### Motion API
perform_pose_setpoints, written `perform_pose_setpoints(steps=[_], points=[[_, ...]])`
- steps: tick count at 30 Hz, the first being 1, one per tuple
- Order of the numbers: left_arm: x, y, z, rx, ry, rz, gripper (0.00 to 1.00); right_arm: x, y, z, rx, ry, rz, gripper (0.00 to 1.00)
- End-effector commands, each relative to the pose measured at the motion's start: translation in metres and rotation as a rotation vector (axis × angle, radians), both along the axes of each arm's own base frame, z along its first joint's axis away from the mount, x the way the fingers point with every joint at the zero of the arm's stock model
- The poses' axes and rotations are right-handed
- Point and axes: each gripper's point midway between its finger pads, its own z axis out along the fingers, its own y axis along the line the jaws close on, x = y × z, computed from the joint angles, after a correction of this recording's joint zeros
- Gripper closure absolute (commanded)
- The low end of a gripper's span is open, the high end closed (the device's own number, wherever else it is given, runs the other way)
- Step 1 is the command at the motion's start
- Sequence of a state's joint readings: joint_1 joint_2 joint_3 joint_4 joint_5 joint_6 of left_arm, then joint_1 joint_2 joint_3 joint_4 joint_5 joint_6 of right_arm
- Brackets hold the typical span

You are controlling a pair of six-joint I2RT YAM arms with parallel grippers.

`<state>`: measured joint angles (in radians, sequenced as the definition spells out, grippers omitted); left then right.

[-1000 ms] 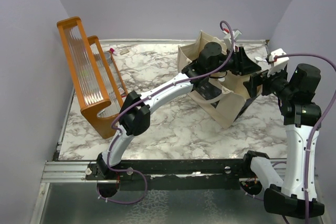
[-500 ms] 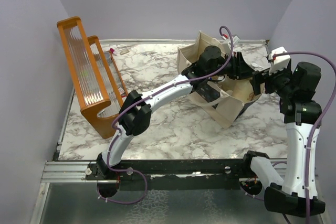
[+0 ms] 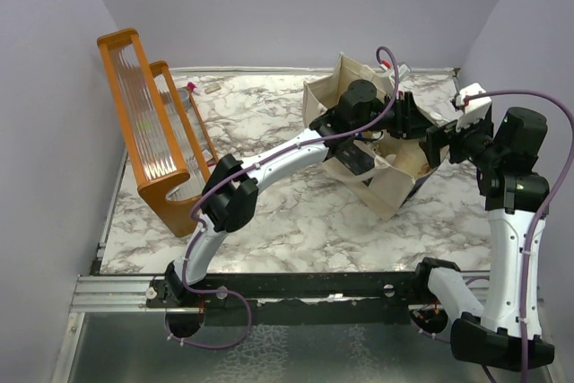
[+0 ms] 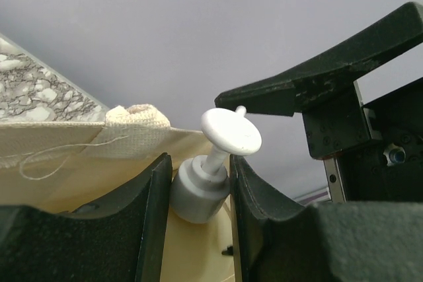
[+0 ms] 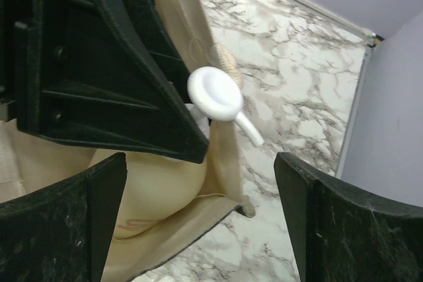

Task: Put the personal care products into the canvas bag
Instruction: Place the care product in the canvas bag.

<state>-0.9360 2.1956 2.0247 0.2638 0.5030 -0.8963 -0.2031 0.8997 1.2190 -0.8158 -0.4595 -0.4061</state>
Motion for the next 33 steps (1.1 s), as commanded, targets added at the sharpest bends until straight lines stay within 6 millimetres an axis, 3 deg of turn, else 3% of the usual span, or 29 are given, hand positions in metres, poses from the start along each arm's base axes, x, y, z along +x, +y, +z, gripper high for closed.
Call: perform_pose_setpoints(steps=[1, 9, 15, 20, 33], points=[[-0.044, 0.035, 0.141, -0.296, -0.136, -0.07, 1.0, -0.009, 0.018, -0.014, 0.089, 0.049, 0.066, 0.06], [-0.047, 0.038, 0.153, -0.325, -0.115, -0.083, 1.0, 0.001, 0.012, -0.021, 0.102, 0.02, 0.021, 0.01], [-0.048, 0.038, 0.15, -0.318, -0.09, -0.088, 1.0, 0.01, 0.003, -0.021, 0.091, -0.02, -0.032, 0.0], [-0.048, 0.038, 0.152, -0.324, -0.076, -0.093, 1.0, 0.009, 0.011, -0.018, 0.132, -0.029, -0.001, 0.0], [-0.051, 0.038, 0.153, -0.323, -0.034, -0.105, 1.0, 0.021, 0.002, -0.021, 0.128, -0.089, -0.054, 0.0]])
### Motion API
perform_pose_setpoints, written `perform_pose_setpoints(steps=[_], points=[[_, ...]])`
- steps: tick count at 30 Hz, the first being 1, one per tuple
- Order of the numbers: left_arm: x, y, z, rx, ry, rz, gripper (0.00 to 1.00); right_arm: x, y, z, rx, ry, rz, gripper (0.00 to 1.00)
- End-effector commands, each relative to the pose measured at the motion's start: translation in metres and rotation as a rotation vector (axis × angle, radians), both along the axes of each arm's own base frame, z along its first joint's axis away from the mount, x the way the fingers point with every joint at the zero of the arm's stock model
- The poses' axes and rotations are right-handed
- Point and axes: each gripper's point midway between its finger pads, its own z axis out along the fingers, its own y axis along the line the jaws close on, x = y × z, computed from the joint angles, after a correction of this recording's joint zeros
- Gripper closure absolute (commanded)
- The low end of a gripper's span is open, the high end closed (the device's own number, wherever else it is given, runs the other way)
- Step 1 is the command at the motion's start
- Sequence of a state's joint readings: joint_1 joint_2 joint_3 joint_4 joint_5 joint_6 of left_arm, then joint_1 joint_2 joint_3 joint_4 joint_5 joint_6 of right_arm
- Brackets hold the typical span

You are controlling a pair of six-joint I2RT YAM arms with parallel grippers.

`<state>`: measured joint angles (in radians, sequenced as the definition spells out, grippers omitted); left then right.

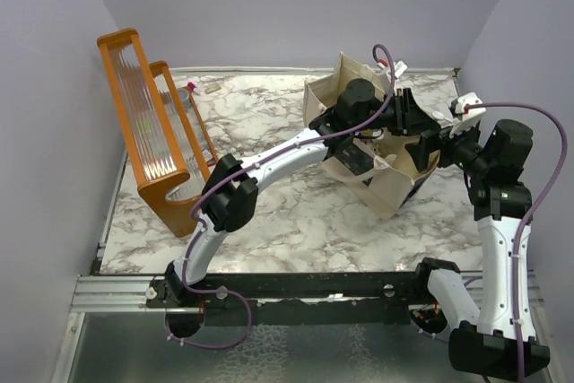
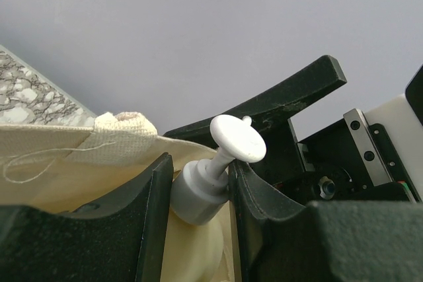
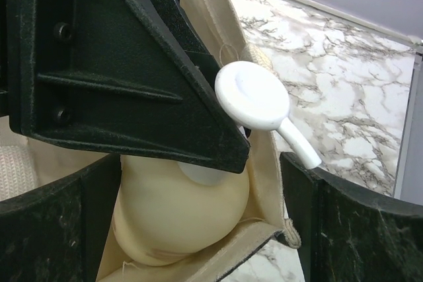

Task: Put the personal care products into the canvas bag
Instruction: Place the care product in the canvas bag.

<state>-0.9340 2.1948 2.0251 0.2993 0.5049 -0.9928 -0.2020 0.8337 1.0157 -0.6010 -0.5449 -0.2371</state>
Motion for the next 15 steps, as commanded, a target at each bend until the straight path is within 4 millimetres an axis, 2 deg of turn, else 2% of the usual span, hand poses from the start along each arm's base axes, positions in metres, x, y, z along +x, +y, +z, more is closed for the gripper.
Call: perform_pose_setpoints(steps=[1, 6, 15], points=[[-0.049, 0.038, 0.142, -0.285, -0.105, -0.087, 1.0, 0.015, -0.019, 0.001, -0.043, -0.048, -0.092, 0.0], [-0.053, 0.04, 0.146, -0.29, -0.094, -0.102, 1.0, 0.019, -0.042, -0.007, -0.115, -0.034, -0.194, 0.0], [-0.051, 0.042, 0.137, -0.264, -0.092, -0.103, 1.0, 0.017, -0.068, 0.016, -0.247, -0.055, -0.286, 0.01]])
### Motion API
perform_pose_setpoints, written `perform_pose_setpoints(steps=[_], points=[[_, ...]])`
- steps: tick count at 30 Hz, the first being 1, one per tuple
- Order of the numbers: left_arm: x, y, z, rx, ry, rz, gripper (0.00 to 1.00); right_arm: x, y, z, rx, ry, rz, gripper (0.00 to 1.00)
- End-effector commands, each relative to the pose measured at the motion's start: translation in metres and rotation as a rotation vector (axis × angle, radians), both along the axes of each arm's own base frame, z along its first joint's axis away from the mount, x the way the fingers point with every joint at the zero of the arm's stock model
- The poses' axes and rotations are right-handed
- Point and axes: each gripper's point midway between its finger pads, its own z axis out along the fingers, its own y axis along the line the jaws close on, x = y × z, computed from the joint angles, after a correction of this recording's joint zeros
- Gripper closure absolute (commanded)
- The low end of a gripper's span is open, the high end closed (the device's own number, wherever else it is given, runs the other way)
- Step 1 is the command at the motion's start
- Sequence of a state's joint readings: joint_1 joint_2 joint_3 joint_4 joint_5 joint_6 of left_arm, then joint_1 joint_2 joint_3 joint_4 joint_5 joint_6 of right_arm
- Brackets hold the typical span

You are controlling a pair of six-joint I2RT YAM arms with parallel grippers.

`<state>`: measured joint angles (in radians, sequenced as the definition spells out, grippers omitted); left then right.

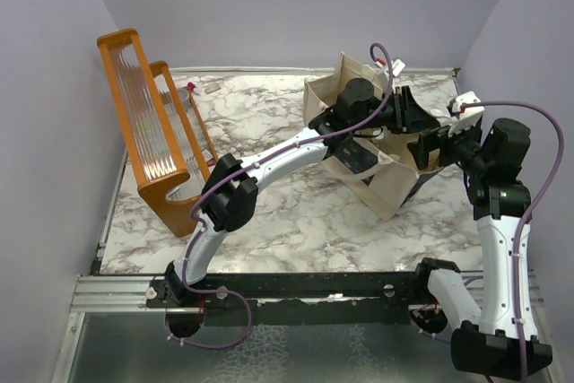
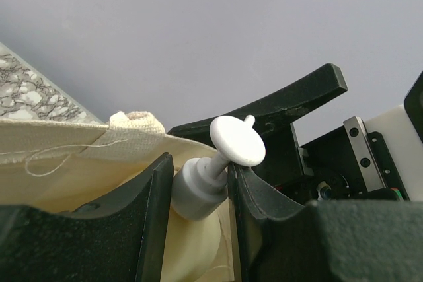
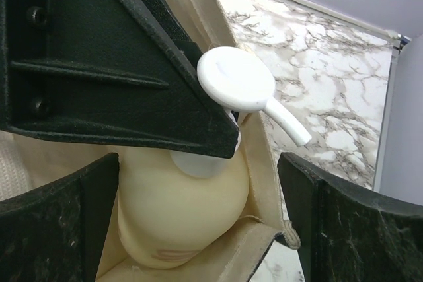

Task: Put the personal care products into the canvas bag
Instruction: Place the care product in the canvas bag.

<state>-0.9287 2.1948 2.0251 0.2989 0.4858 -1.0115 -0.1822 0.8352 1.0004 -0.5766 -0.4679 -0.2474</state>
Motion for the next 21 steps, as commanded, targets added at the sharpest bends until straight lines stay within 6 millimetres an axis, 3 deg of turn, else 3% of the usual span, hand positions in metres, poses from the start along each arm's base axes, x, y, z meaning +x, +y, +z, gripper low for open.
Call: perform_pose_setpoints(steps=[1, 5, 14, 21], points=[[-0.057, 0.041, 0.136, -0.259, -0.12, -0.12, 1.0, 0.011, -0.061, 0.021, -0.221, -0.044, -0.239, 0.01], [-0.054, 0.042, 0.13, -0.241, -0.131, -0.114, 1.0, 0.007, -0.058, 0.022, -0.233, -0.007, -0.206, 0.03], [-0.053, 0.042, 0.105, -0.177, -0.152, -0.112, 1.0, -0.001, -0.041, -0.004, -0.211, 0.113, -0.093, 0.04], [-0.053, 0.043, 0.094, -0.142, -0.165, -0.111, 1.0, -0.006, -0.035, 0.009, -0.19, 0.147, -0.062, 0.04]])
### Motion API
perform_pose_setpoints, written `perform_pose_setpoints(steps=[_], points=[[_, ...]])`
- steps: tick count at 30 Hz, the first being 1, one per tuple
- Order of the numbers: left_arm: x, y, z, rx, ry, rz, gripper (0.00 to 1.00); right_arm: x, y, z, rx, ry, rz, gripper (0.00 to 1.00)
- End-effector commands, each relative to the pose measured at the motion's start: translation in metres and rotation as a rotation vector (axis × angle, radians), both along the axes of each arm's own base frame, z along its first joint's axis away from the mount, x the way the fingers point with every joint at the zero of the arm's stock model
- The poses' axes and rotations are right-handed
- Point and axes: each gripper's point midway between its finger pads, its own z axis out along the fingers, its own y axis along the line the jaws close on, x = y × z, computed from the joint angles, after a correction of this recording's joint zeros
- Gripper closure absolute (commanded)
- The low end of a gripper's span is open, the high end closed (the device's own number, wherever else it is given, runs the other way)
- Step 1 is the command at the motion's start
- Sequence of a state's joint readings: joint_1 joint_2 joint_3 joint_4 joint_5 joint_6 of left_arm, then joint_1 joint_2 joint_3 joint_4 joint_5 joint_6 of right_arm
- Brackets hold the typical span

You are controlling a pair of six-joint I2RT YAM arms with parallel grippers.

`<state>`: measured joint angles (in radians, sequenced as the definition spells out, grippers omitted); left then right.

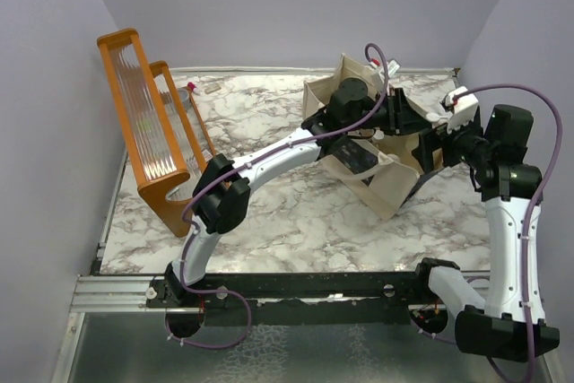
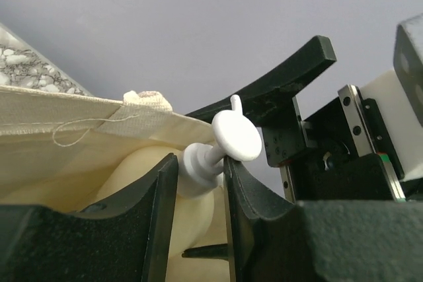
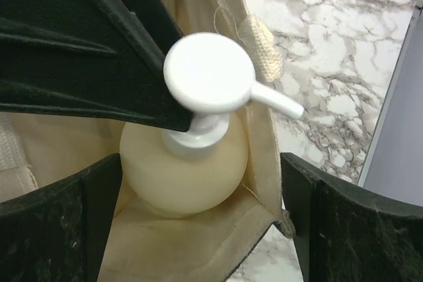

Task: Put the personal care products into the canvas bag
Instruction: Place the care product in the canvas bag, then adjust the canvas bag at the center of the board.

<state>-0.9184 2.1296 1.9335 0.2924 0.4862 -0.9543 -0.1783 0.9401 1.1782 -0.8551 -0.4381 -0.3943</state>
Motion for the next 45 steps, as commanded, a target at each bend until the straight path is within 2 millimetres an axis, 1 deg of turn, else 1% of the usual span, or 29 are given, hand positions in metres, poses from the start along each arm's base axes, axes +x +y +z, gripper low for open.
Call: perform_pose_setpoints(steps=[1, 4, 10, 14, 16, 21, 27, 31, 33, 34, 36, 39, 43, 45], points=[[-0.051, 0.028, 0.098, -0.17, -0.125, -0.131, 1.0, 0.006, -0.027, 0.016, -0.089, -0.013, -0.086, 0.04], [-0.051, 0.028, 0.093, -0.16, -0.125, -0.132, 1.0, 0.003, -0.026, 0.018, -0.091, 0.012, -0.079, 0.04], [-0.05, 0.027, 0.078, -0.119, -0.138, -0.129, 1.0, 0.0, -0.025, 0.015, -0.098, 0.039, -0.06, 0.05], [-0.05, 0.029, 0.074, -0.102, -0.161, -0.134, 1.0, -0.001, -0.019, 0.015, -0.079, 0.035, -0.031, 0.08], [-0.05, 0.03, 0.074, -0.093, -0.183, -0.132, 1.0, 0.0, -0.019, 0.016, -0.08, 0.036, -0.032, 0.09], [-0.052, 0.034, 0.069, -0.055, -0.28, -0.144, 1.0, -0.001, -0.026, 0.026, -0.1, 0.026, -0.077, 0.12], [-0.055, 0.045, 0.056, -0.016, -0.386, -0.194, 1.0, -0.004, -0.031, 0.038, -0.1, 0.004, -0.123, 0.16], [-0.054, 0.053, 0.051, 0.007, -0.457, -0.211, 1.0, 0.003, -0.044, 0.047, -0.126, -0.026, -0.189, 0.17], [-0.053, 0.055, 0.048, 0.024, -0.503, -0.216, 1.0, 0.01, -0.049, 0.046, -0.14, -0.022, -0.202, 0.18], [-0.054, 0.056, 0.047, 0.031, -0.533, -0.223, 0.98, 0.014, -0.048, 0.045, -0.138, -0.016, -0.192, 0.18], [-0.056, 0.057, 0.047, 0.038, -0.598, -0.247, 0.93, 0.023, -0.042, 0.043, -0.113, -0.003, -0.148, 0.18], [-0.06, 0.059, 0.045, 0.047, -0.699, -0.287, 0.86, 0.036, -0.022, 0.039, -0.045, 0.026, -0.034, 0.17], [-0.063, 0.063, 0.032, 0.073, -0.794, -0.341, 0.81, 0.052, 0.001, 0.035, 0.052, 0.052, 0.097, 0.16], [-0.066, 0.064, 0.027, 0.081, -0.825, -0.367, 0.77, 0.059, 0.012, 0.027, 0.109, 0.085, 0.158, 0.17]])
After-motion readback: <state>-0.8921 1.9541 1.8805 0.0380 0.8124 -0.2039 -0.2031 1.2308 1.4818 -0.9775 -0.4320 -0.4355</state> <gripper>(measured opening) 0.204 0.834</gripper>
